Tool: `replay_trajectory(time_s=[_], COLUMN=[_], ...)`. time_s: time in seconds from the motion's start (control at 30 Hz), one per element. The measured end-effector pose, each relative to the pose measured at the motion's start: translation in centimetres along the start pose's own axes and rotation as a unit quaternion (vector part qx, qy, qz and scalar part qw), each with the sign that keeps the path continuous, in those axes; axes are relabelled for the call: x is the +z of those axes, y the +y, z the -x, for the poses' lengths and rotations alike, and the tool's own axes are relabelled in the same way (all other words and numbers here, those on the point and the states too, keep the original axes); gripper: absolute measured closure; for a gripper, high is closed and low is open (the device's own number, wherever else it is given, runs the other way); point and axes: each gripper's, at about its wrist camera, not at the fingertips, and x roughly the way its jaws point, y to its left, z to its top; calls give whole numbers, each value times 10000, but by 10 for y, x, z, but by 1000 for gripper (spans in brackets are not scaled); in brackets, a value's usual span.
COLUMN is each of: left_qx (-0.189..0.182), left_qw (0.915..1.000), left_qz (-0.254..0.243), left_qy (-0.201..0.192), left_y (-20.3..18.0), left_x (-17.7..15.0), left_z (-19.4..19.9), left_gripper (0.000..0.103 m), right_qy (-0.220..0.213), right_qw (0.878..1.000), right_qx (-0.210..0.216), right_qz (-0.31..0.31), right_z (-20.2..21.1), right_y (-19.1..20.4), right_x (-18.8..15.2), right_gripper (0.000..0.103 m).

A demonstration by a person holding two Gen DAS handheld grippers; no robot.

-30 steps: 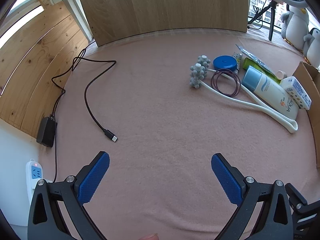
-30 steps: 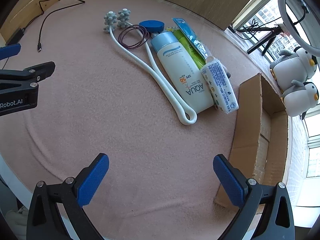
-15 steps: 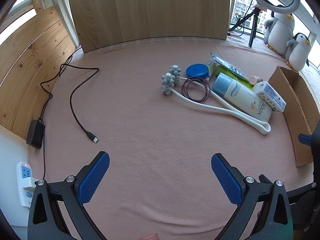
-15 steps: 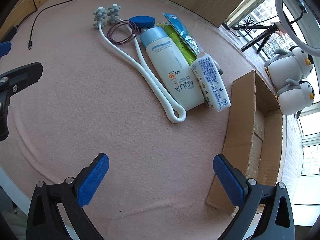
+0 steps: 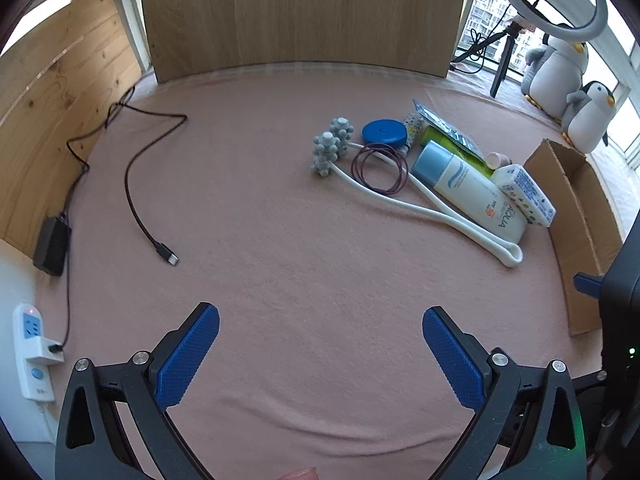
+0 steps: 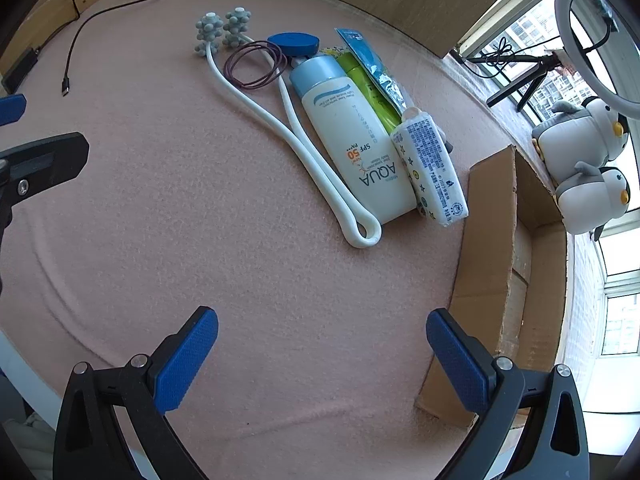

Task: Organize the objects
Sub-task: 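Move both tools toward the item pile and cardboard box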

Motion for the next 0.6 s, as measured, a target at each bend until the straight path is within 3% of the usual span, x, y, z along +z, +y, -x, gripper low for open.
replay_trajectory(time_s=[0.2,0.6], left_qx=[-259,-411], left_qw=[9993,9977], left_qz=[199,382], left_qy=[198,384], left_y=[4,11], left_x=[-2,-4], left_z=[-2,-3], left_gripper=[0,0], right_qy=[-18,-46], right_qw=[10000,10000], right_qx=[11,52], right_qz=[-18,10], right_z=[-1,-2], right_y=[1,4], right_x=[-2,0], right_gripper=[0,0])
